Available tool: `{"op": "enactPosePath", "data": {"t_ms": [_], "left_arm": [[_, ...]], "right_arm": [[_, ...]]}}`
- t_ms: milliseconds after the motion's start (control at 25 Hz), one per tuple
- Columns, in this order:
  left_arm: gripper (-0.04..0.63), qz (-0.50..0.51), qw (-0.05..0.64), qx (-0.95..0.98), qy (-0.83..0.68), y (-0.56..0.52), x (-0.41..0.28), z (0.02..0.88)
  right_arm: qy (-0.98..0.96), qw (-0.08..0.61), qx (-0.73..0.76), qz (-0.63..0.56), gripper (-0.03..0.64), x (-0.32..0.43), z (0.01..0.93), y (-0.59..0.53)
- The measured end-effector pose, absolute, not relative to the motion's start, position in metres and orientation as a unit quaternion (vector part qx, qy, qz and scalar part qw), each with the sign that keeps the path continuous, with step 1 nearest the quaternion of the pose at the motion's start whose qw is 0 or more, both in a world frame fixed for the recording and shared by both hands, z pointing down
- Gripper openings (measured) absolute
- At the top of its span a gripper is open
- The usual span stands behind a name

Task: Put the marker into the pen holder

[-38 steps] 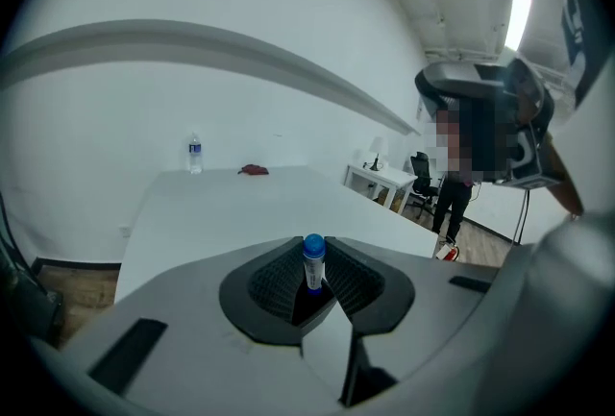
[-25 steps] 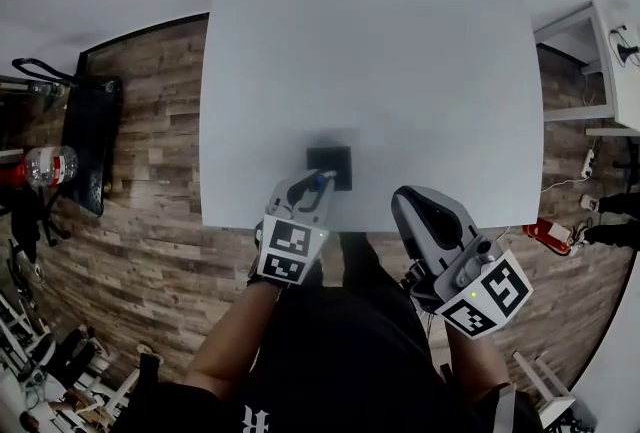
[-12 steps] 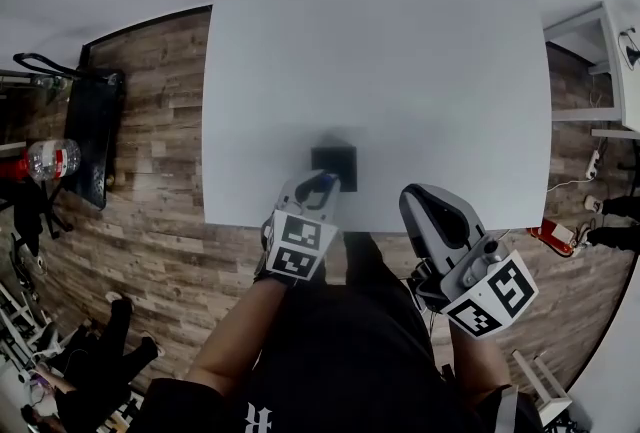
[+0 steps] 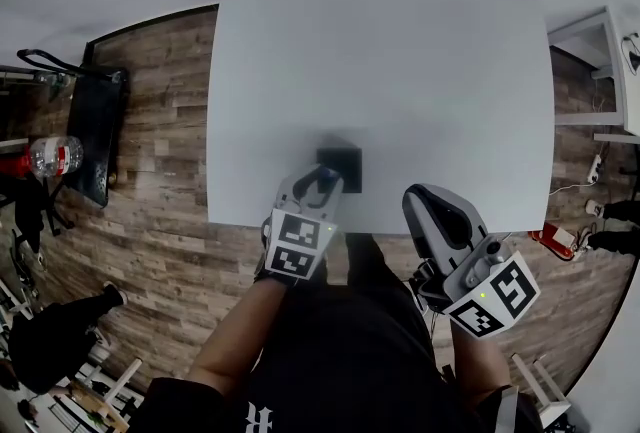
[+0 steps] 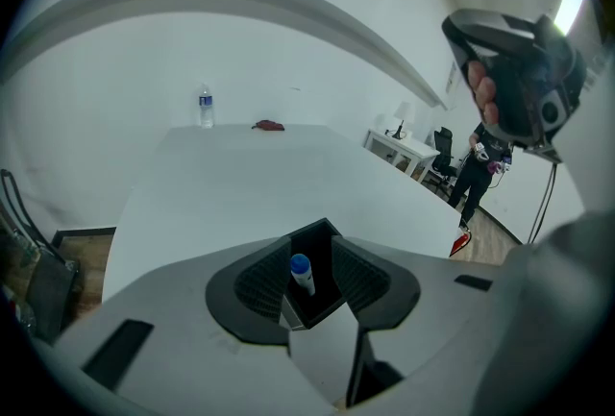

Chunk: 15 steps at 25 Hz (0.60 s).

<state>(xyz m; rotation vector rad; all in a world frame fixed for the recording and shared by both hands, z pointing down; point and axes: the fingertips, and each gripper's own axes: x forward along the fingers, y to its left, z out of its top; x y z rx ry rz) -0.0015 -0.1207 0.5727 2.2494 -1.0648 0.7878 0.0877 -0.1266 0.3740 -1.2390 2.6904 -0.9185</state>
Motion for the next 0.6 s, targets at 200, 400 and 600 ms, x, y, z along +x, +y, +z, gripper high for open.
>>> {"op": "enactPosePath", "data": {"t_ms": [200,400,600], "left_arm": [[0.124,0.269,0.245,0.837,-0.408,-0.129,-0.005,0.550],[0.124,0.250,0.235,0.841,-0.419,-0.134,-0.010,0.533],[0.123,0.234,0.225,0.843,-0.429,-0.135,-0.018,0.518]], "right_arm": [[0.870,0.021,-0.396,-0.294,0.018,0.085,0.372,-0.125],[0.874,0.019,-0.392,-0.287,0.018,0.080,0.370,-0.124],[0.882,0.007,-0.385,-0.271,0.018,0.069,0.370,-0.121]]}}
